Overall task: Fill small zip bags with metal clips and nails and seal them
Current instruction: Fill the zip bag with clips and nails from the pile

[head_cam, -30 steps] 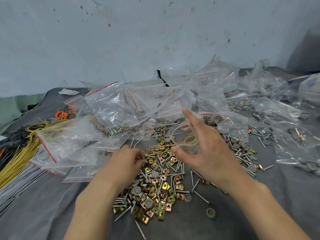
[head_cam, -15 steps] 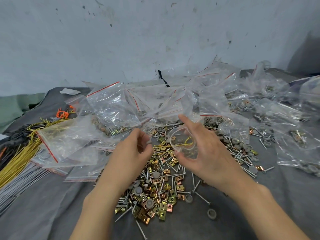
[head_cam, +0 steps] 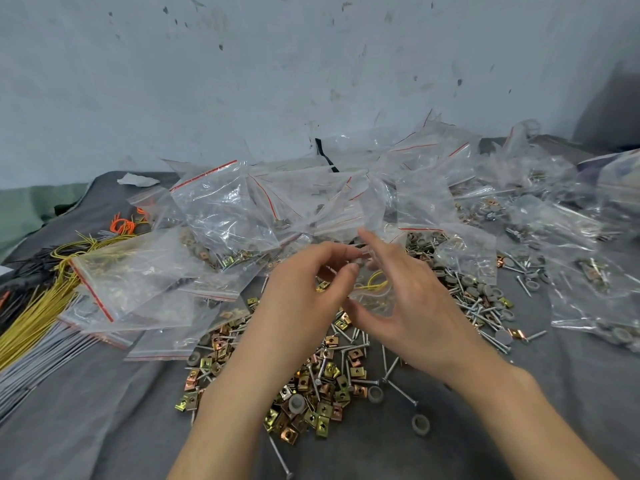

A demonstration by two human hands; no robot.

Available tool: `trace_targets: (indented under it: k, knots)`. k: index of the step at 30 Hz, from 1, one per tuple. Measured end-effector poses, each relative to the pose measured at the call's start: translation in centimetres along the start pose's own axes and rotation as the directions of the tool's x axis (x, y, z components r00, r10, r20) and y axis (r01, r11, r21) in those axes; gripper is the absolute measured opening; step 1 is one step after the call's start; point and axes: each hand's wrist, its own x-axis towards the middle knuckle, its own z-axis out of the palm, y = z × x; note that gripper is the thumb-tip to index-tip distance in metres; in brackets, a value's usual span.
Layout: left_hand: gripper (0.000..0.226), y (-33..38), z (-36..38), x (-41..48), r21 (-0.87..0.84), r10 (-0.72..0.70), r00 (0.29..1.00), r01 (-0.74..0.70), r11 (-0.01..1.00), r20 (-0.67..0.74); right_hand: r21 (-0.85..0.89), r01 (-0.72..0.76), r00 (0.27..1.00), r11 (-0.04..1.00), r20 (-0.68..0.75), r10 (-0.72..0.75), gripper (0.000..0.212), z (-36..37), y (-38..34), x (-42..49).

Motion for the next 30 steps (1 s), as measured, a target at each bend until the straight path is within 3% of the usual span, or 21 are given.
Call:
trace_targets:
  k: [4,8,11,16,22,30]
  knots:
    - [0.023,0.1,-0.1,0.0,-0.011,0.007,0.999,-0.008,1.0,-0.032,-0.015,-0.009,0.999,1.0,-0.035,0.008,0.081,-0.1,0.2,0.0]
    - [0.022,-0.5,-1.2,0.2,-0.092,-0.076,0.991,0.066,0.994,-0.114,-0.041,-0.01,0.999,0.999,-0.035,0.009,0.081,-0.3,0.3,-0.1]
    - [0.023,-1.8,-2.5,0.0,0.049,-0.145,0.982,0.151,0.987,-0.118,-0.051,-0.011,1.0,0.999,-0.025,0.009,0.081,-0.2,0.4,-0.1]
    - [0.03,-3.5,-3.8,-1.0,0.452,-0.275,0.955,0.2,0.869,0.107,-0.05,-0.019,0.999,0.999,-0.03,0.017,0.079,0.0,0.6,-0.2]
    - [0.026,-3.1,-4.0,-1.9,0.507,-0.347,0.88,0.148,0.849,0.324,-0.055,-0.027,0.999,0.998,-0.045,0.025,0.077,0.2,0.6,-0.1]
    - [0.024,-3.3,-2.2,-2.3,0.61,-0.391,0.829,0.077,0.789,0.4,-0.043,-0.026,0.999,0.999,-0.034,0.024,0.076,0.3,0.6,-0.2]
